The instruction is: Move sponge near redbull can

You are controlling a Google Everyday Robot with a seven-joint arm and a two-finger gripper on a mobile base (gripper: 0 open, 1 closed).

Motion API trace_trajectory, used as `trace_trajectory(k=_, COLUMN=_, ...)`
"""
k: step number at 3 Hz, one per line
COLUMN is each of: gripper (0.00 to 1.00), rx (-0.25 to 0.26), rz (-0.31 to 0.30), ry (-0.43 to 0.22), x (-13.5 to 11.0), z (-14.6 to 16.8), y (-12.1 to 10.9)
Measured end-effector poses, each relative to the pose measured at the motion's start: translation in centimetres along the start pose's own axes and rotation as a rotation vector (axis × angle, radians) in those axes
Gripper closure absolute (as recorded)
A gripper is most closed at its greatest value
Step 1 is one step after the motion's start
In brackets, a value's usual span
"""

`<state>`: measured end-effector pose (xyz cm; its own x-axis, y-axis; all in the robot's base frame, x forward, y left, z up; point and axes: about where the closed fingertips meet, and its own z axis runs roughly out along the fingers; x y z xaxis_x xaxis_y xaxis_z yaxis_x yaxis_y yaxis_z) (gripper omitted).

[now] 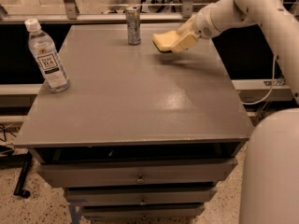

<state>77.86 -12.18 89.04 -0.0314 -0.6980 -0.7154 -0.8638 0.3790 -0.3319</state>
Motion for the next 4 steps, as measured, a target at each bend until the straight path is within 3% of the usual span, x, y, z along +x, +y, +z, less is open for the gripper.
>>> trace_trajectory(k=2, gripper=1.0, rx=-0.009, rz=-0.041, ry=-0.052, x=-2.5, z=5.2, y=-2.1)
trace_trajectory(k=3, gripper=0.83, rx=-0.008, rz=-0.053, ry=-0.042, x=-2.7, z=6.7, y=-2.6)
trace_trajectory(k=4, gripper=0.59, rx=-0.003, rz=-0.059, ry=-0.033, x=-2.7, z=7.5, y=-3.1)
